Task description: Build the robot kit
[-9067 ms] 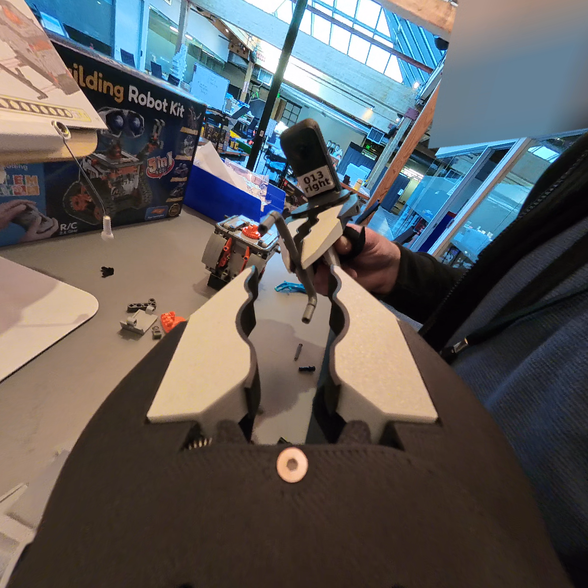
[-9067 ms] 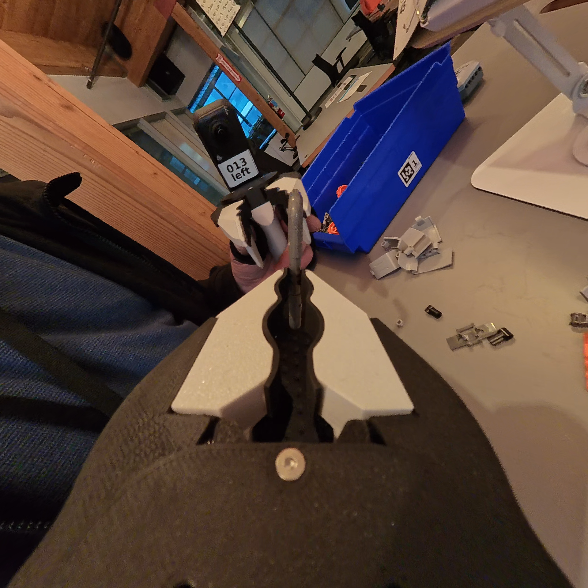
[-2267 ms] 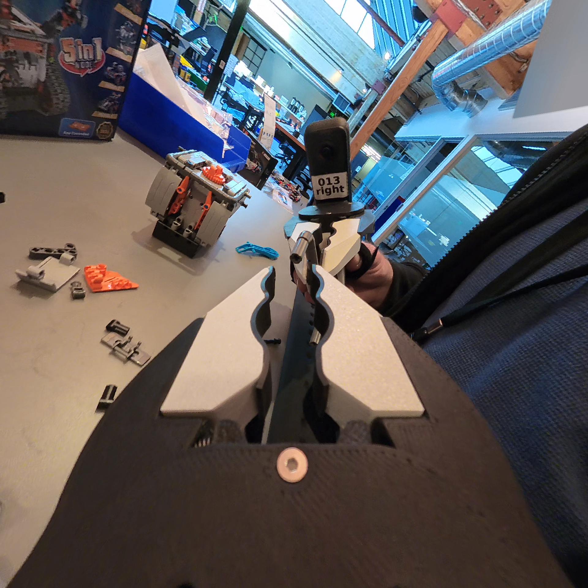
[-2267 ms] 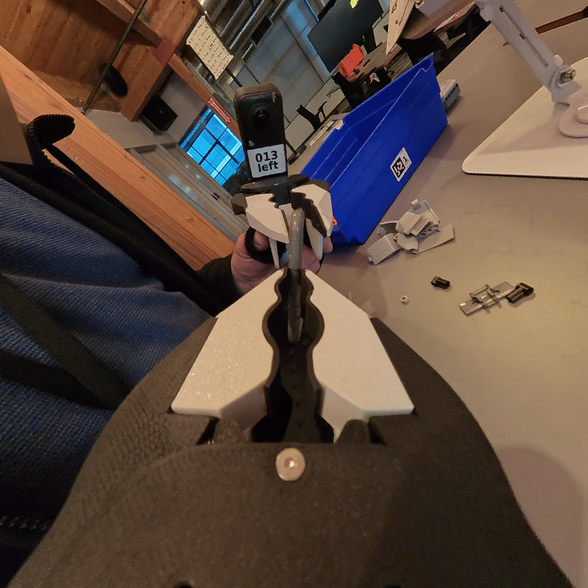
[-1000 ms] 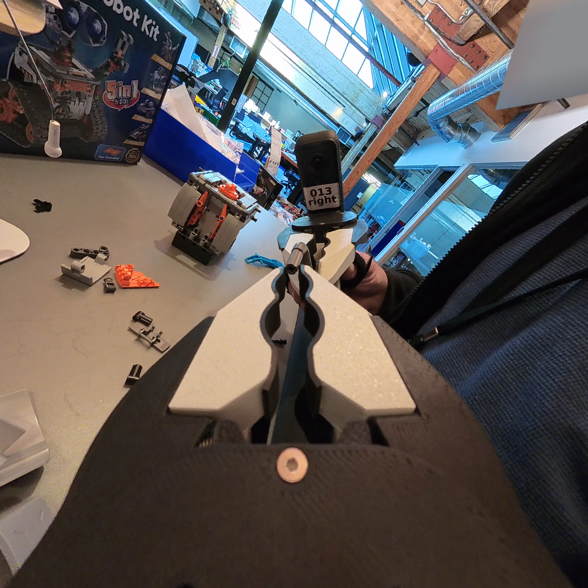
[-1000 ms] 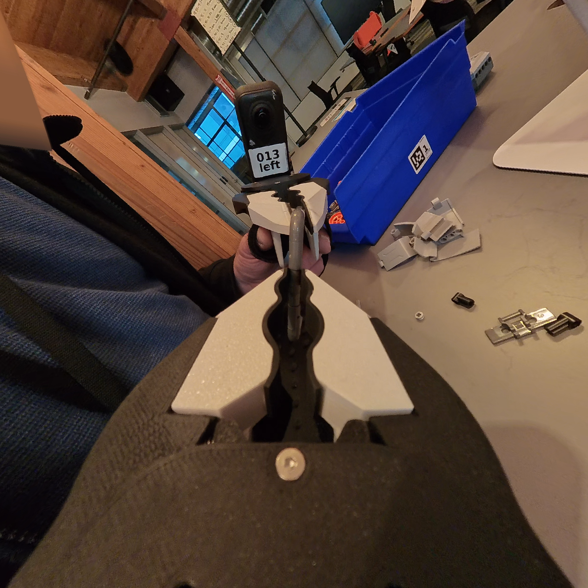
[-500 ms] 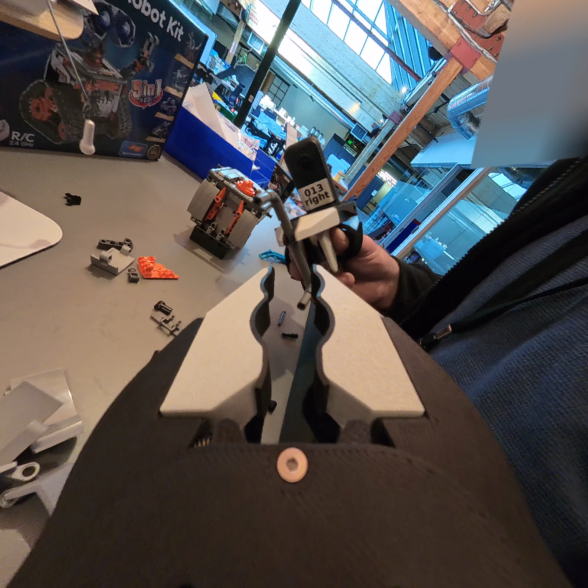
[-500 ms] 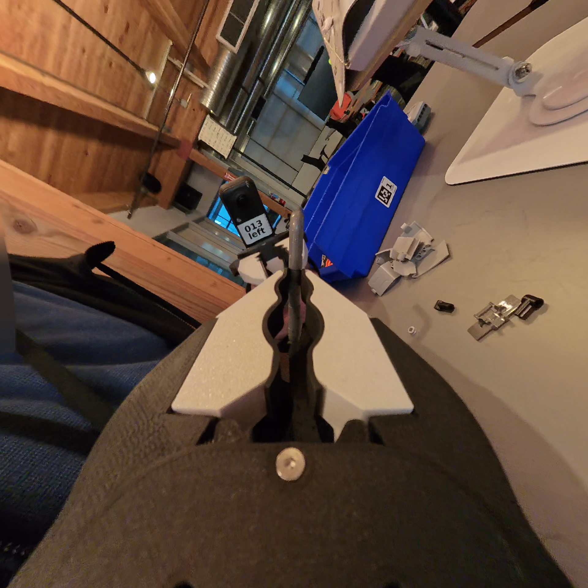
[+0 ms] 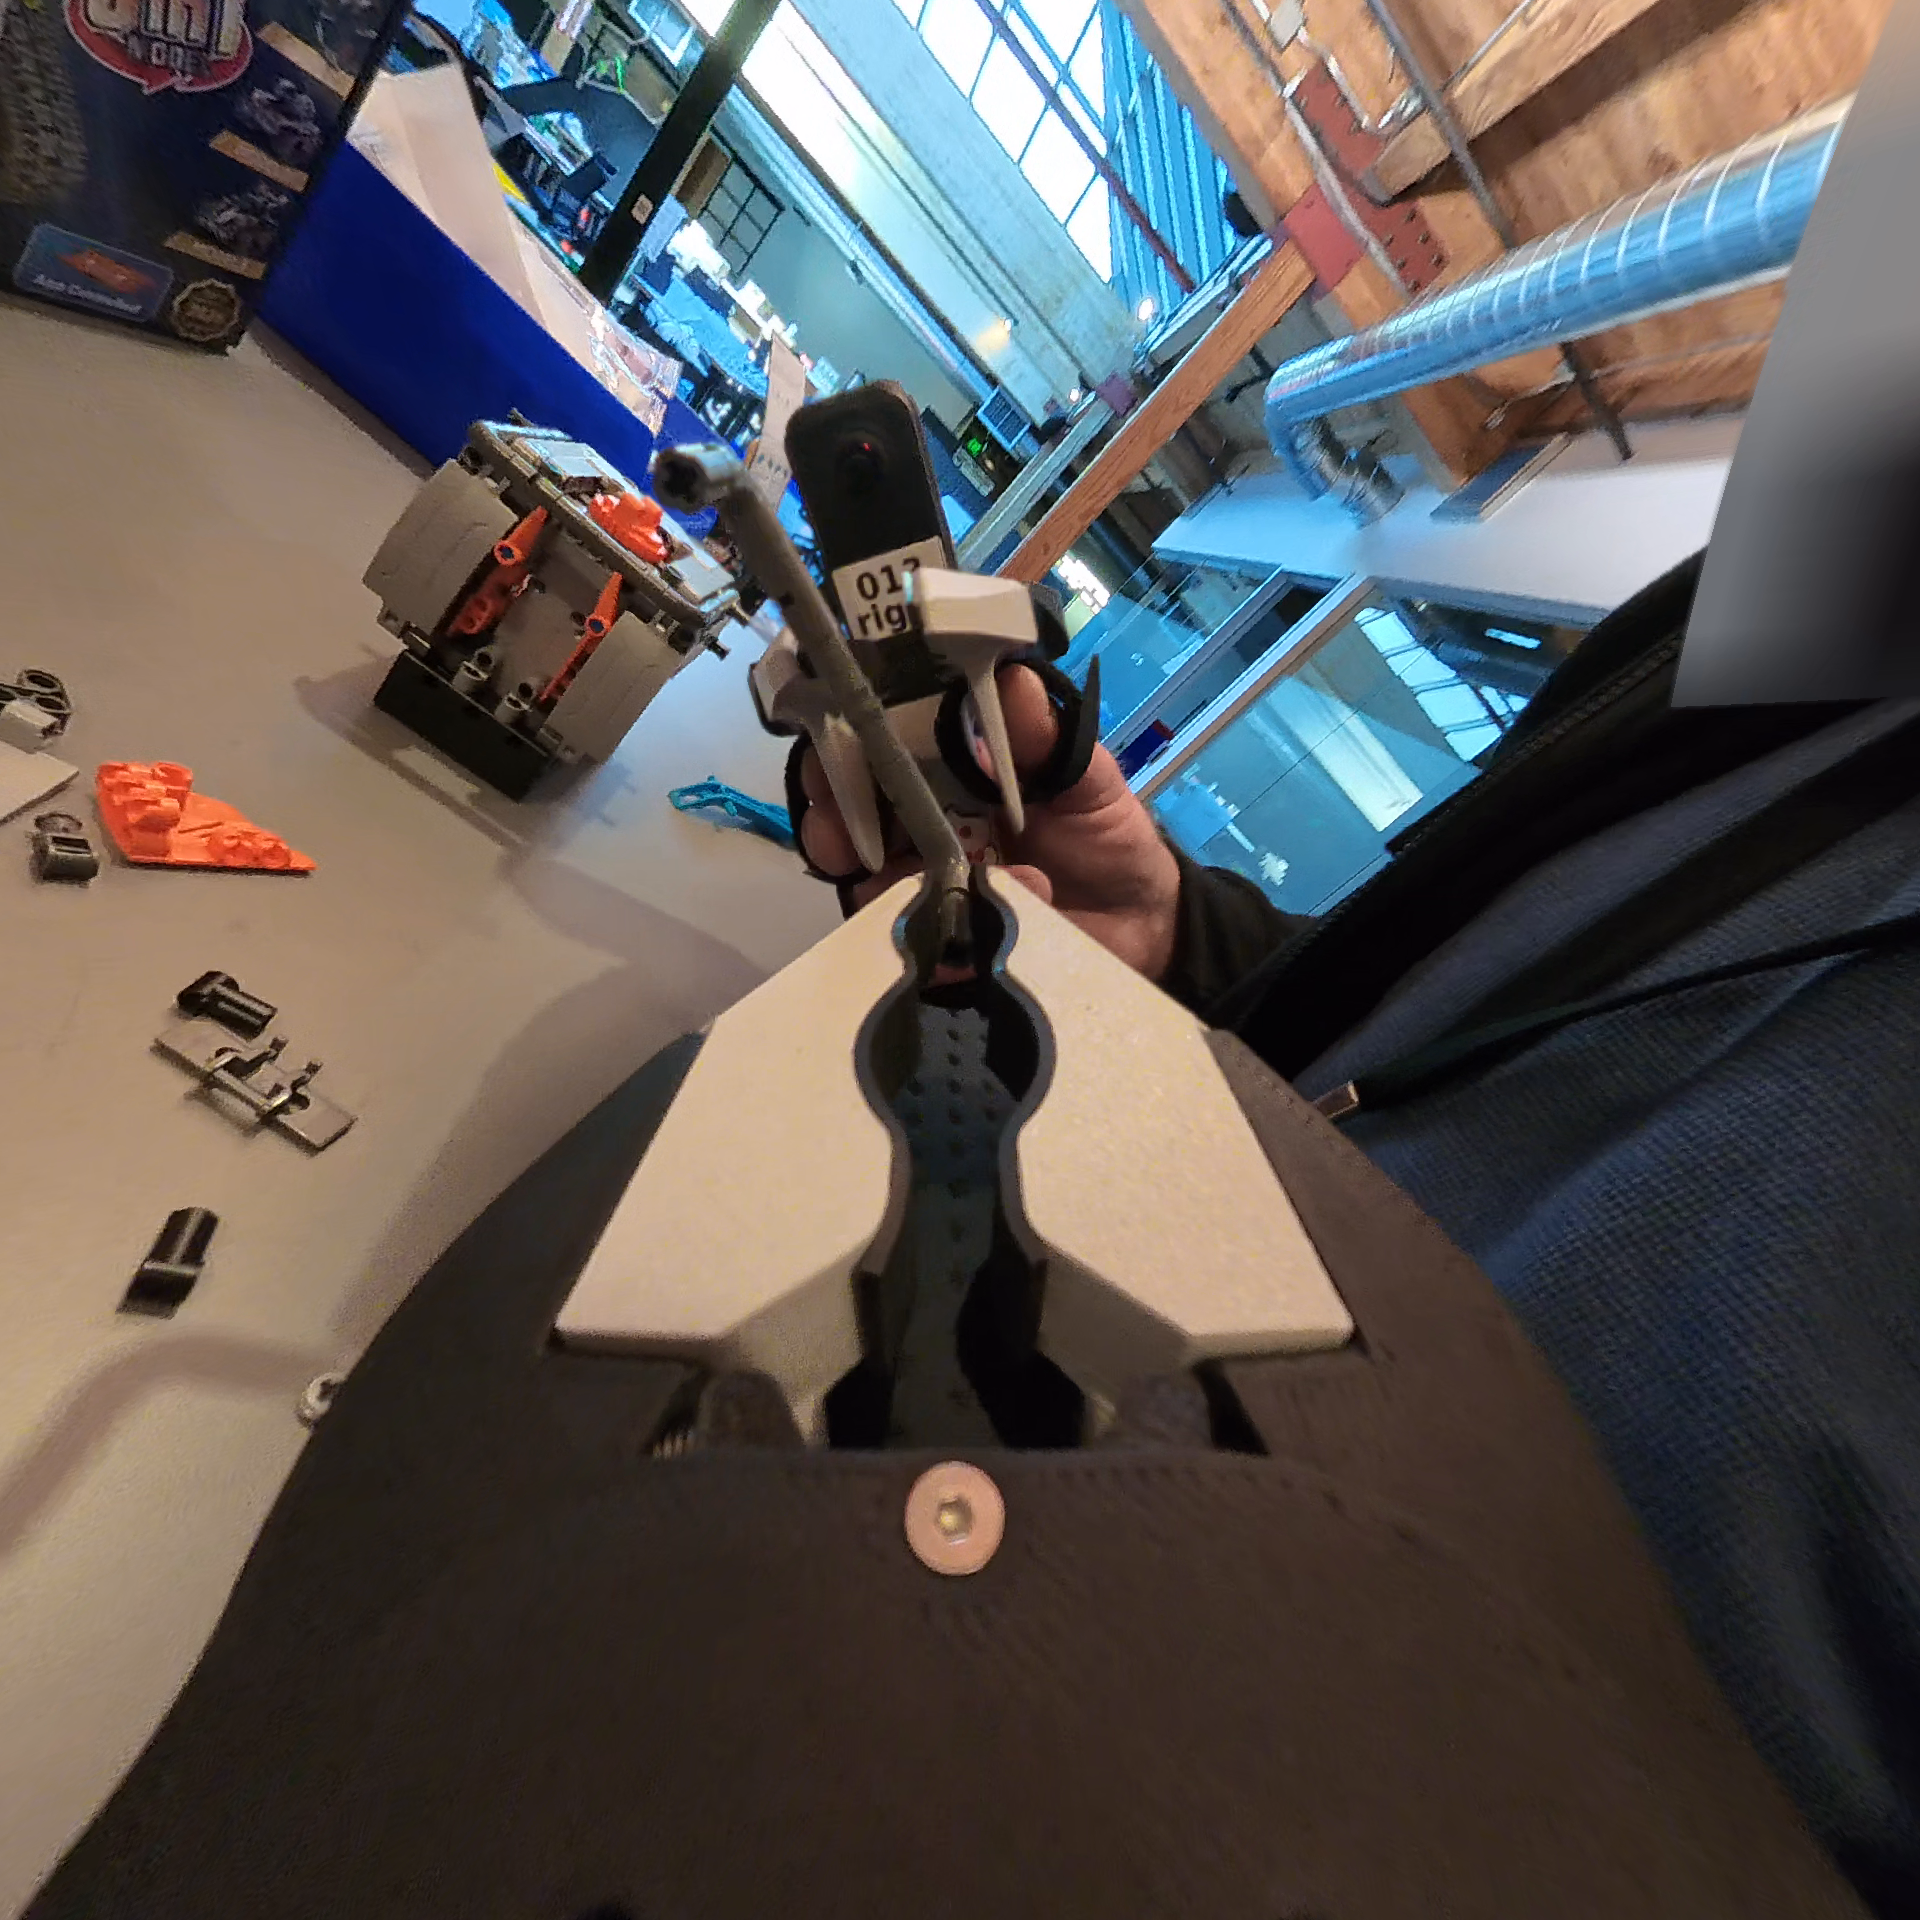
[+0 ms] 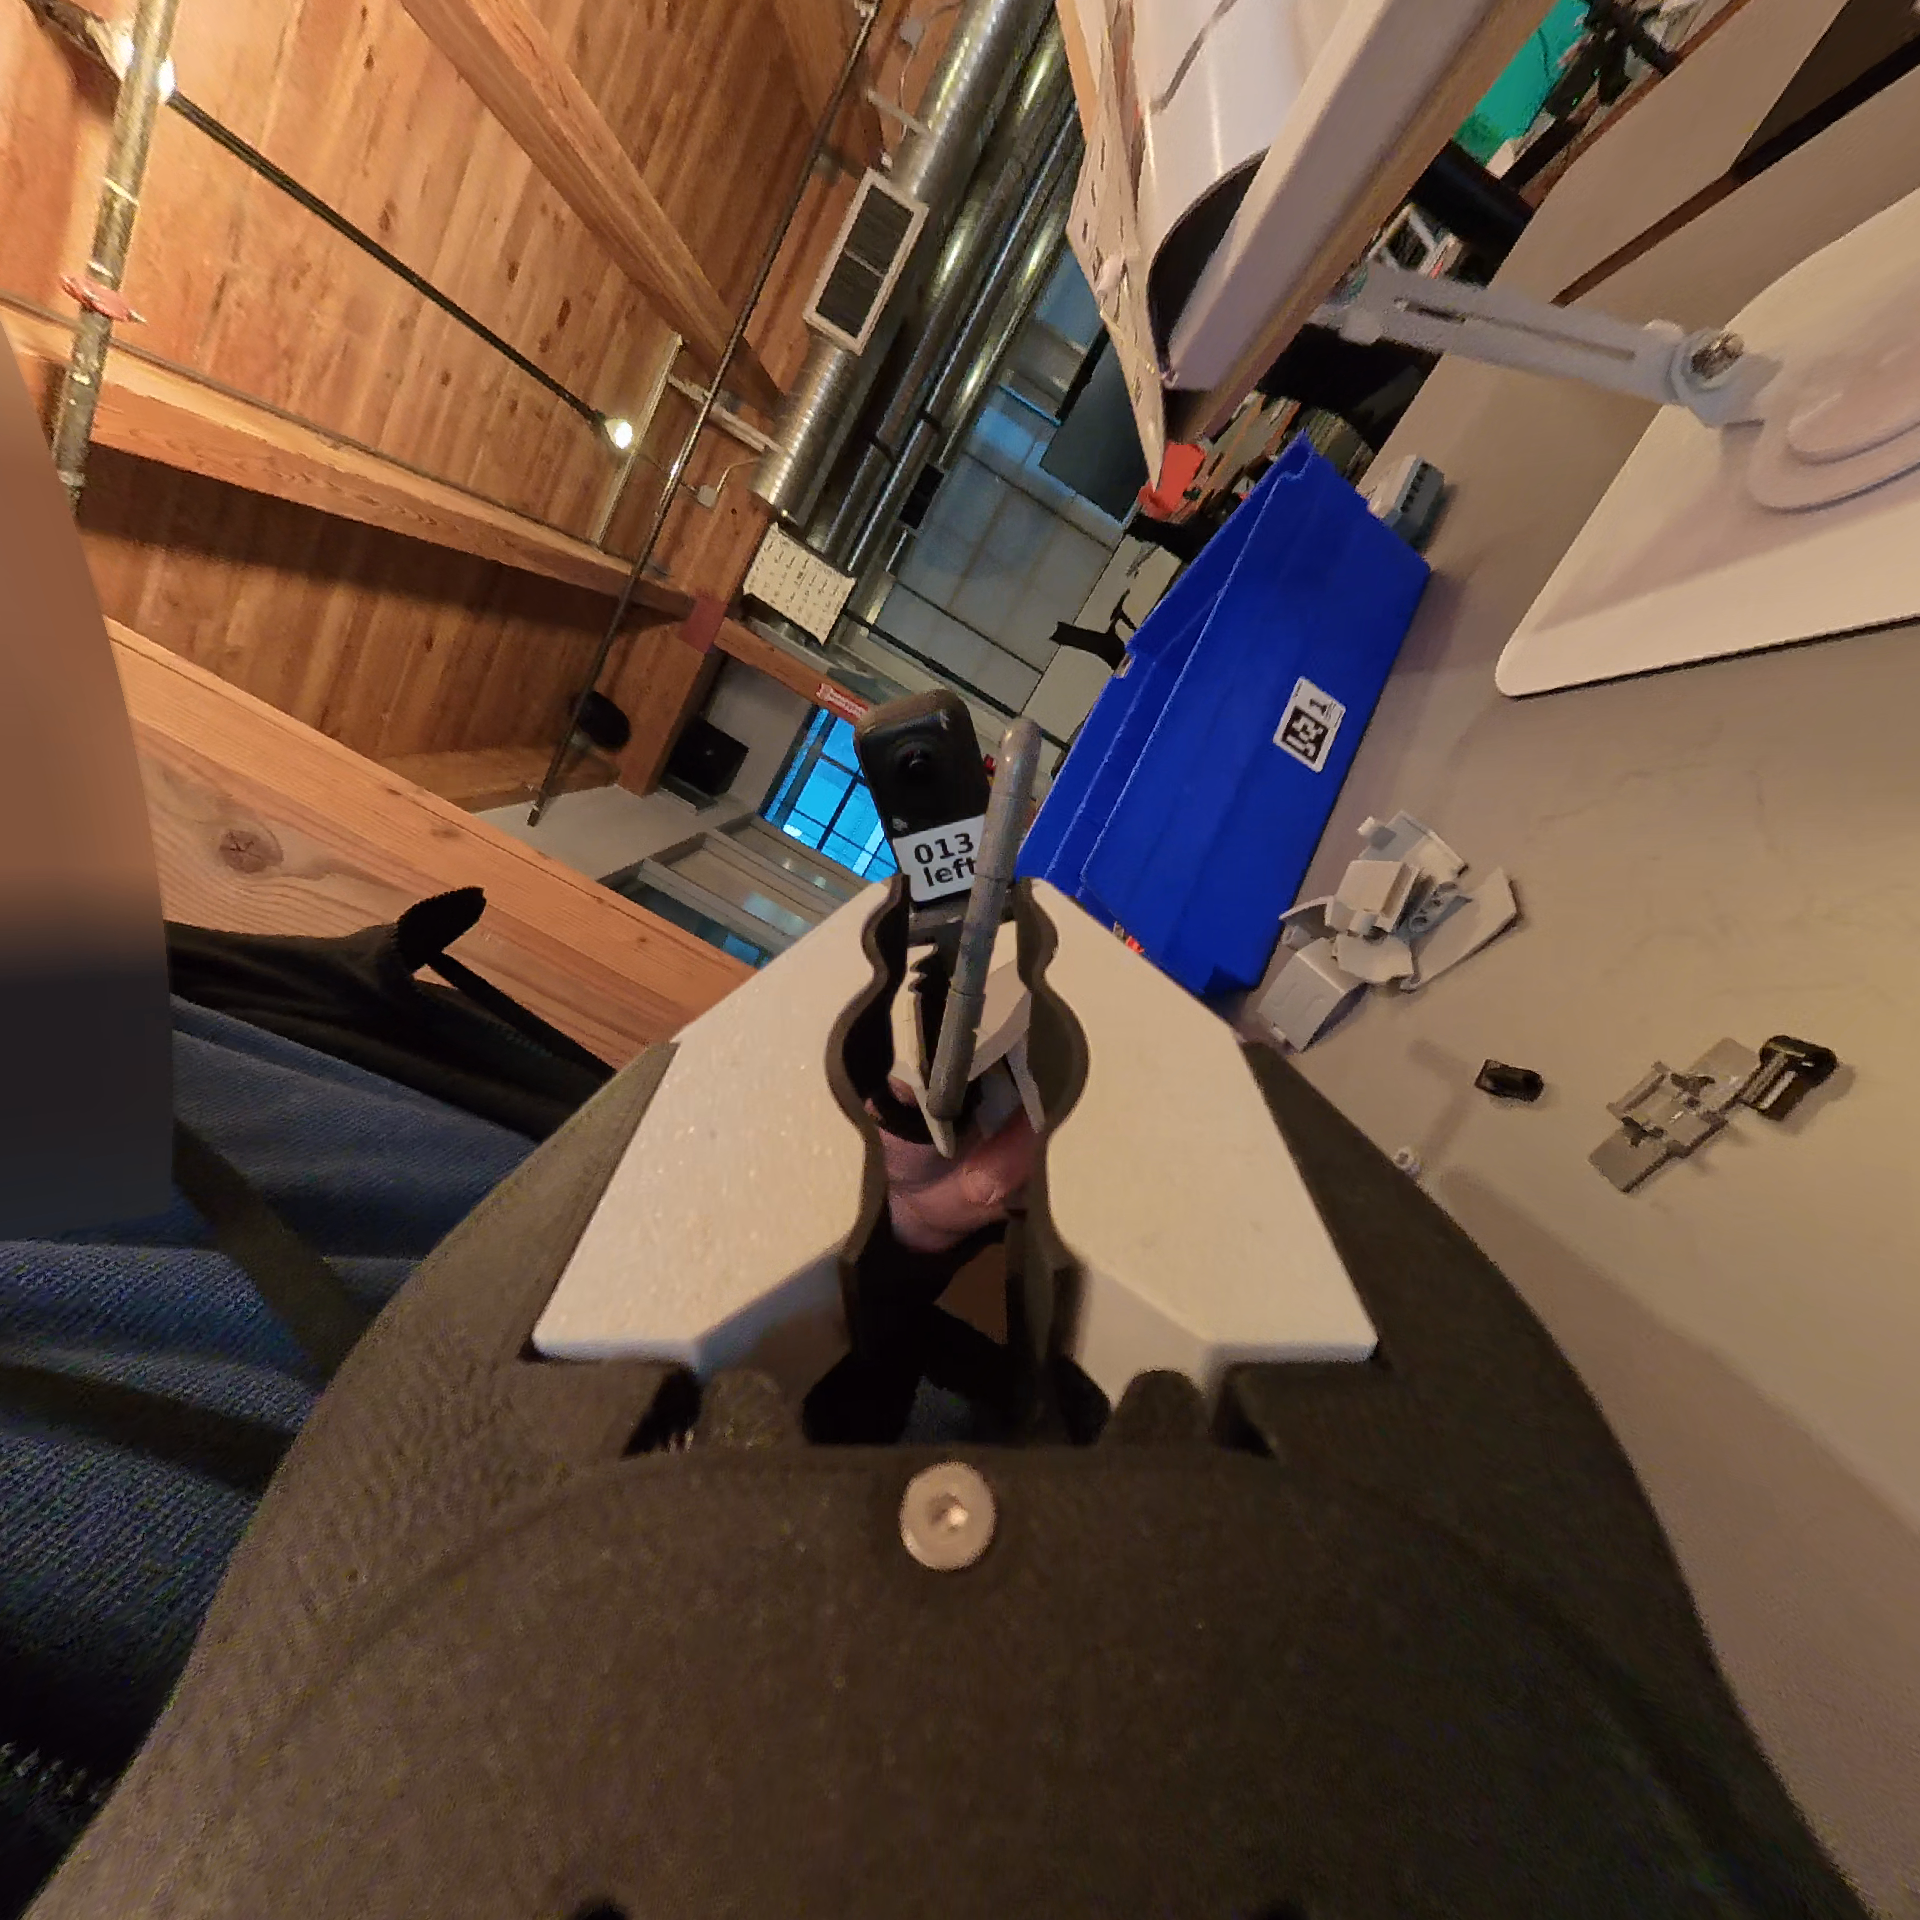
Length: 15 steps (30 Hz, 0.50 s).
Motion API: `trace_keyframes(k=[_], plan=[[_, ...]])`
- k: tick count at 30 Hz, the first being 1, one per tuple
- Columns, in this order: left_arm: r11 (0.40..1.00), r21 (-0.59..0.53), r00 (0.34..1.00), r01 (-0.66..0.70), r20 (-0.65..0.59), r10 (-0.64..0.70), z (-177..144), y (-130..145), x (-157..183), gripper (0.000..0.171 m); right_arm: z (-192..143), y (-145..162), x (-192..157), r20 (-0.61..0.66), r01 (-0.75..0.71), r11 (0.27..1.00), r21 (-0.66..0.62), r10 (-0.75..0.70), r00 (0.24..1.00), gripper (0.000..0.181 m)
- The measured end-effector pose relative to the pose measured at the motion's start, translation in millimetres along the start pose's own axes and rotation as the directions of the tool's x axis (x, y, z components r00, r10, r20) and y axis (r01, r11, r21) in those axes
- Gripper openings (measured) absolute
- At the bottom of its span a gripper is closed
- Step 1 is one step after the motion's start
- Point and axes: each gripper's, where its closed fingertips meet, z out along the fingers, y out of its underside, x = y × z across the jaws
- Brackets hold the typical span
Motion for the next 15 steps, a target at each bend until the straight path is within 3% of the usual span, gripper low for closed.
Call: trace_keyframes(k=[15], plan=[[0.996,-0.074,0.998,-0.055,-0.009,0.054,17.3,10.2,4.8,0.003,-7.4,15.6,-5.2,-0.048,0.079,0.992,-0.097,-0.084,0.995,0.004]])
